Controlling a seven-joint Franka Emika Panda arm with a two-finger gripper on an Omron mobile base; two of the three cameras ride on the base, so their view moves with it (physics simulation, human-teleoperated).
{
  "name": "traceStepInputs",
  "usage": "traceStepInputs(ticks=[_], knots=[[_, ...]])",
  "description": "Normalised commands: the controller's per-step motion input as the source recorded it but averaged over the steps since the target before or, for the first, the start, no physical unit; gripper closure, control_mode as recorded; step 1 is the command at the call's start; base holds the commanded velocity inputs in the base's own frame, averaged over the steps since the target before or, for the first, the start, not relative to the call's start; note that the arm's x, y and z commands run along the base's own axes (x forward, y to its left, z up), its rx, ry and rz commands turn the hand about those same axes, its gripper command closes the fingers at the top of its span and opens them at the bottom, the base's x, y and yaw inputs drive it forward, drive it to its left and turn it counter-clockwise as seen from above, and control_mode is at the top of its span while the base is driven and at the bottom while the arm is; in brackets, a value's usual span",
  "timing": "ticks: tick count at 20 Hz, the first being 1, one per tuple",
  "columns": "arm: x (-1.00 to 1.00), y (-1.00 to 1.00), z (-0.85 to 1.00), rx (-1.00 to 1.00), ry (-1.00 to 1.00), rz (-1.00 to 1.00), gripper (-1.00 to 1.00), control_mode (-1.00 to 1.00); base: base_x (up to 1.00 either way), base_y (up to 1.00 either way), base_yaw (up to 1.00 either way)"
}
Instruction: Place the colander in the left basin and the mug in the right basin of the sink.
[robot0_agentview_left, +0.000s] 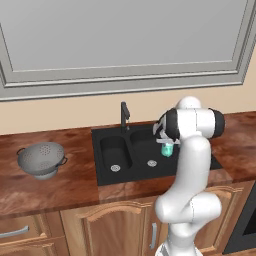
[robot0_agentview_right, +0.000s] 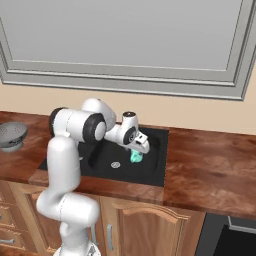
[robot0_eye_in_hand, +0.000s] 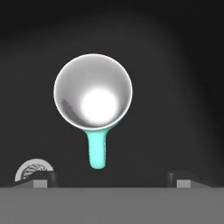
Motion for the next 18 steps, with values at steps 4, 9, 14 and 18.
traceStepInputs(ticks=[4,9,14,18], knots=[[-0.27,0.23,0.35,0.00,-0.02,-0.01,-1.00,-1.00,0.00,0.00,0.00],[-0.32,0.15,0.40,0.00,0.00,0.02,-1.00,-1.00,0.00,0.00,0.00],[-0.33,0.13,0.42,-0.01,0.00,0.02,-1.00,-1.00,0.00,0.00,0.00],[-0.33,0.24,0.38,-0.02,0.00,0.02,-1.00,-1.00,0.00,0.00,0.00]])
